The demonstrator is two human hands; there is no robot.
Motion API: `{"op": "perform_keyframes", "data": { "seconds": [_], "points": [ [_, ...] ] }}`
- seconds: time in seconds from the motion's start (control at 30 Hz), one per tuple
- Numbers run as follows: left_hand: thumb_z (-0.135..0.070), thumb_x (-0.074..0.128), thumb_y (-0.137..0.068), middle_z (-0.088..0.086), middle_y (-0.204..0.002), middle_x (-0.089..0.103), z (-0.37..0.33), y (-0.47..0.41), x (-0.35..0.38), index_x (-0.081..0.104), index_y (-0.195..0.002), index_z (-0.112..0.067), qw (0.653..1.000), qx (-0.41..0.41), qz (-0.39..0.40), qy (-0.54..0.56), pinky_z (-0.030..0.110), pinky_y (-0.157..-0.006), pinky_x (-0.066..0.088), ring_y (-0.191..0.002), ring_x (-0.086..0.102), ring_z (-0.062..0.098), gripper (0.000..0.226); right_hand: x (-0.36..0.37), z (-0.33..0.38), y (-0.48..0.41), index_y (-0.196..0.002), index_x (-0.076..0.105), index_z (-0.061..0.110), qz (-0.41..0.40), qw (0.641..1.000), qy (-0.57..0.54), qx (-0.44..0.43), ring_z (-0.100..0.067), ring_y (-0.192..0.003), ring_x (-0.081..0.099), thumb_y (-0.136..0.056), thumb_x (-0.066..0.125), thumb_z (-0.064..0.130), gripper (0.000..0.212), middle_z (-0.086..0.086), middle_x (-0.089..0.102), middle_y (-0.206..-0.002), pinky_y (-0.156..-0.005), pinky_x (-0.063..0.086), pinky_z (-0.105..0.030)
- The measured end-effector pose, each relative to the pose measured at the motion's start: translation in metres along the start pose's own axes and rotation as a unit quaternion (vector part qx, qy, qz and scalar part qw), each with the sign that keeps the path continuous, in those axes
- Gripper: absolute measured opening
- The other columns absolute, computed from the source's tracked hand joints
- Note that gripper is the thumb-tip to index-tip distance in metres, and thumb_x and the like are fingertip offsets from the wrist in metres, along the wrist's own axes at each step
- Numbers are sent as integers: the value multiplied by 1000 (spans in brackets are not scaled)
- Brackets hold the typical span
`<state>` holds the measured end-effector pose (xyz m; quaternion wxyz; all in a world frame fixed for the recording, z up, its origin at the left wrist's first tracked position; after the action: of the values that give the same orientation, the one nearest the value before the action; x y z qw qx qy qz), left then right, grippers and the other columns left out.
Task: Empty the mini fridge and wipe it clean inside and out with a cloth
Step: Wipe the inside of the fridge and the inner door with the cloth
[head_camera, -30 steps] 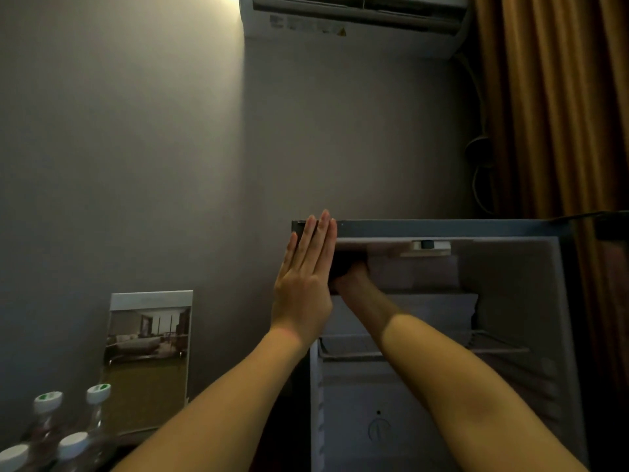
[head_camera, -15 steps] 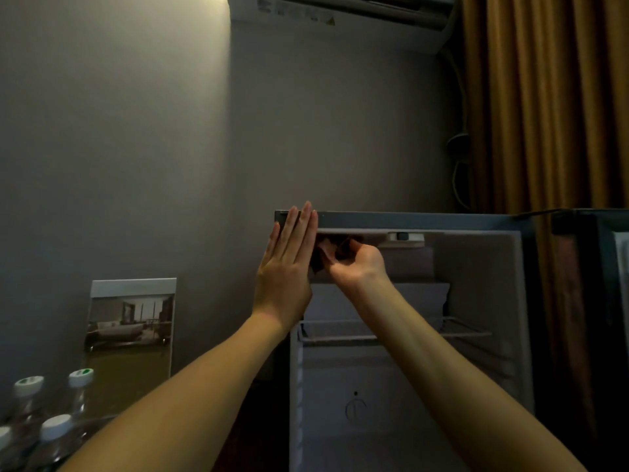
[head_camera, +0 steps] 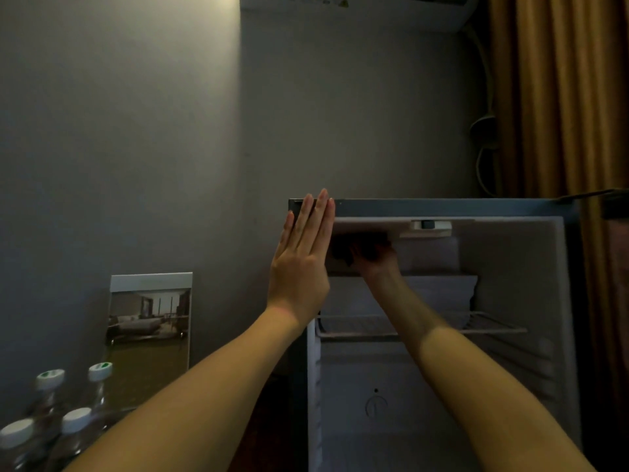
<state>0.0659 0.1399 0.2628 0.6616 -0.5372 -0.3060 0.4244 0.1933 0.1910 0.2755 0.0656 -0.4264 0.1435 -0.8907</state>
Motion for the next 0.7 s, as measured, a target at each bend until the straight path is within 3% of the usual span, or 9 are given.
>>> {"op": "perform_keyframes", "data": {
  "seconds": [0.03,0.17,0.2,0.27,0.33,0.43,0.5,0.6,0.7],
  "points": [
    [4,27,-82,10,-159,19,0,0,0,21,-151,-4,1000,0,-1,1,37,-122,4,-149,10,24,70,-2,2,6,-137,38,-12,-17,1000,16,-17,-34,-127,48,-93,60,4,51,-24,47,-138,-64,42,1],
    [5,29,-82,10,-160,17,0,0,-1,20,-152,-4,1000,0,-1,-10,38,-122,3,-149,10,24,70,-3,-4,18,-131,51,-6,48,998,-21,-24,-27,-122,55,-95,58,6,39,-19,58,-129,-77,47,-5],
    [5,30,-83,10,-160,16,0,0,0,20,-152,-4,1000,0,0,-13,38,-122,2,-149,9,24,70,3,-2,24,-134,50,-2,60,997,-28,-45,-26,-123,54,-97,55,6,38,-17,57,-131,-84,49,-10],
    [4,31,-83,9,-160,15,-1,0,0,19,-152,-4,1000,-2,4,-15,36,-122,1,-149,8,23,71,15,-1,38,-138,47,2,88,986,-144,-11,-34,-129,47,-98,46,3,40,-23,49,-138,-102,47,-30],
    [3,29,-83,9,-160,15,-2,0,-1,18,-152,-5,1000,-4,10,-19,35,-122,0,-149,7,23,70,22,7,45,-133,52,2,47,971,-230,45,-38,-130,44,-98,40,2,37,-27,49,-135,-110,38,-42],
    [0,24,-80,8,-160,14,-2,0,-2,16,-151,-4,1000,-5,18,-16,33,-122,-2,-149,7,23,72,22,16,64,-120,58,2,72,973,-217,35,-32,-120,53,-100,34,0,32,-24,57,-119,-112,35,-42],
    [0,24,-78,8,-160,13,-2,-1,-2,15,-152,-5,1000,-3,20,-17,32,-121,-3,-149,7,23,74,20,19,72,-132,54,8,89,970,-225,27,-33,-122,53,-100,34,1,39,-23,54,-130,-110,38,-43],
    [0,23,-79,9,-160,15,-1,0,-2,16,-152,-5,1000,-3,15,-17,33,-122,-2,-149,8,24,73,30,19,65,-120,60,18,52,977,-204,-9,-30,-112,56,-100,31,-2,41,-21,55,-123,-103,45,-39],
    [3,27,-81,9,-160,15,-2,0,-1,17,-152,-5,1000,0,4,-14,35,-122,-1,-149,9,24,72,26,8,38,-135,51,9,50,982,-182,-3,-34,-126,49,-99,37,3,39,-22,51,-136,-102,44,-41]
  ]
}}
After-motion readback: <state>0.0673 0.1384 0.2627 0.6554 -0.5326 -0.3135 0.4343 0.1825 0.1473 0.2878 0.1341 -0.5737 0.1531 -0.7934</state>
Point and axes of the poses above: each hand's wrist, its own y-axis away from the middle knuckle, its own x-axis out of the palm, z = x × y, the point moved 1 cm from there along -y, towards the middle knuckle
